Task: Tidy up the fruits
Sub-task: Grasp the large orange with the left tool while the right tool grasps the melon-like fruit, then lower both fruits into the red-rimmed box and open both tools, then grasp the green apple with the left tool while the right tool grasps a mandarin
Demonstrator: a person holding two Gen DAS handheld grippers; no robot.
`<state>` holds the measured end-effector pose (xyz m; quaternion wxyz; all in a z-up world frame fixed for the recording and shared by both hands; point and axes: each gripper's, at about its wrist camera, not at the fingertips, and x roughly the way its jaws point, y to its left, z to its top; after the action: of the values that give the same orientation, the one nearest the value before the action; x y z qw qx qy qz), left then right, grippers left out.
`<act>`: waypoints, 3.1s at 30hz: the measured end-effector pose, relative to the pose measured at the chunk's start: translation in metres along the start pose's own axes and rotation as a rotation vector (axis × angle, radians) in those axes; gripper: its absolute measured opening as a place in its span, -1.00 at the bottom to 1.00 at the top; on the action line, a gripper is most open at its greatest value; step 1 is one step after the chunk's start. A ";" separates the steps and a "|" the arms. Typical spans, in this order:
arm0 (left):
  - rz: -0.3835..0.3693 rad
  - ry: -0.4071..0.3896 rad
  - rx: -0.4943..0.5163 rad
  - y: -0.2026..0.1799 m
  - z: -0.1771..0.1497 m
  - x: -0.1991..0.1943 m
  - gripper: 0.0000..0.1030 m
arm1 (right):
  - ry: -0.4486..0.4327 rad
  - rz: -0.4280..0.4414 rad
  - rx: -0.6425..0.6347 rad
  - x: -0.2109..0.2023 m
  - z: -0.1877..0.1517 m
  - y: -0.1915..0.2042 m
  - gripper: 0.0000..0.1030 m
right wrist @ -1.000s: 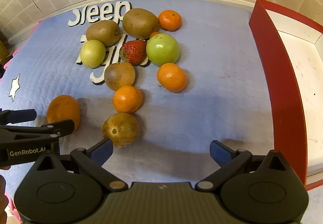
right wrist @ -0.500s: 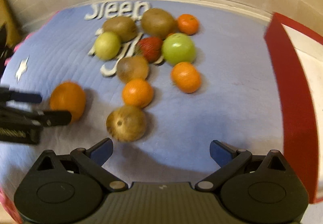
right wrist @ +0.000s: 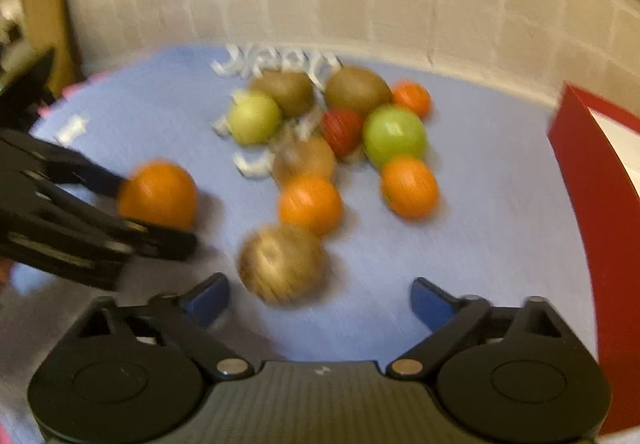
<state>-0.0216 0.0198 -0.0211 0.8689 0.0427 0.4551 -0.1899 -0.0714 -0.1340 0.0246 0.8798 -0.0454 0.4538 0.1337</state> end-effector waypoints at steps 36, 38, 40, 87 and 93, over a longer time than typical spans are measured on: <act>-0.221 -0.141 0.152 -0.217 0.194 0.050 0.30 | -0.094 -0.198 0.273 -0.089 0.025 -0.252 -0.12; -0.233 -0.094 0.177 -0.239 0.194 0.066 0.30 | -0.051 -0.196 0.280 -0.080 0.014 -0.258 -0.12; -0.245 -0.056 0.192 -0.253 0.191 0.079 0.30 | -0.005 -0.203 0.272 -0.072 0.007 -0.258 -0.12; 0.129 -0.096 -0.026 -0.038 0.173 -0.039 0.59 | -0.106 -0.030 0.202 -0.070 0.110 -0.094 0.58; 0.158 -0.048 -0.083 0.002 0.140 -0.025 0.59 | -0.041 0.025 0.173 -0.037 0.096 -0.048 0.58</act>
<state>0.0750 -0.0053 0.0803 0.8930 0.0378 0.4366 -0.1027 -0.0028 -0.1684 0.1092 0.8877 0.0393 0.4463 0.1059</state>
